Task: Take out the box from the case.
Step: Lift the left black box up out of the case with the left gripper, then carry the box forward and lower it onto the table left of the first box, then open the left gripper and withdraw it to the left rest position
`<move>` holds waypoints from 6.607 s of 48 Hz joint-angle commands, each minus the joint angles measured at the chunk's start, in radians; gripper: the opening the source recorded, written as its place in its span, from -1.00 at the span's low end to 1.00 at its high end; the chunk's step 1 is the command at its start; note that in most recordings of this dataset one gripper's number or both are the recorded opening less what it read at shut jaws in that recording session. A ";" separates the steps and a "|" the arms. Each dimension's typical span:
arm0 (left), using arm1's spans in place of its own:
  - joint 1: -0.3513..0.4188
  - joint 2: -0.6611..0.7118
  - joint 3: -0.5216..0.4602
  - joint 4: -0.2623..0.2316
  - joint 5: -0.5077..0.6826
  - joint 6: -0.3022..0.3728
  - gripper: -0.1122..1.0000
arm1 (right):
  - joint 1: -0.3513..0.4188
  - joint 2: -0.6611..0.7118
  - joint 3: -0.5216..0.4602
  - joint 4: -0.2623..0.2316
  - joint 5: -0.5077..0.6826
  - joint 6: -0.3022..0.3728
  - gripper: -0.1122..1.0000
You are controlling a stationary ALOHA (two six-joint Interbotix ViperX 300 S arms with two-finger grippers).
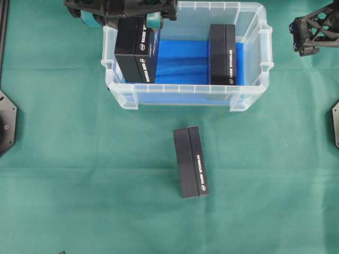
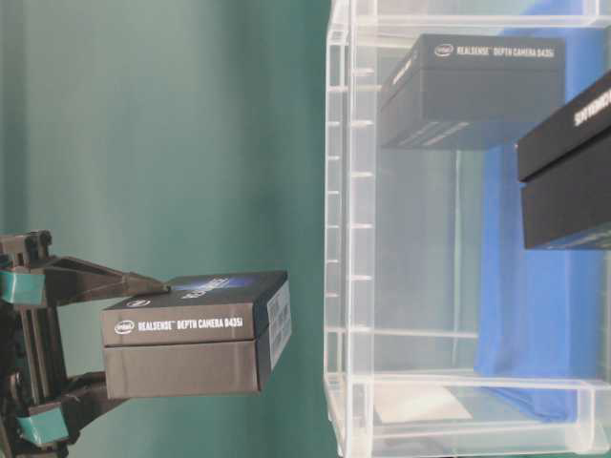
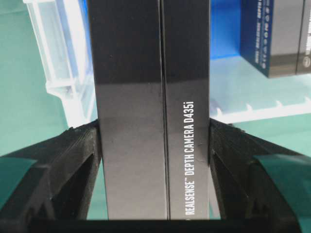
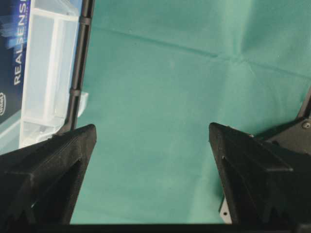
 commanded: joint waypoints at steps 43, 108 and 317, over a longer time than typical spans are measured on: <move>-0.014 -0.046 -0.014 0.005 0.002 -0.006 0.30 | 0.002 -0.011 -0.015 -0.002 -0.005 -0.002 0.85; -0.492 -0.092 0.098 0.031 0.006 -0.517 0.30 | 0.015 -0.011 -0.015 -0.009 -0.008 -0.002 0.85; -0.591 -0.364 0.509 0.031 -0.209 -0.577 0.96 | 0.015 -0.011 -0.017 -0.006 -0.003 0.002 0.85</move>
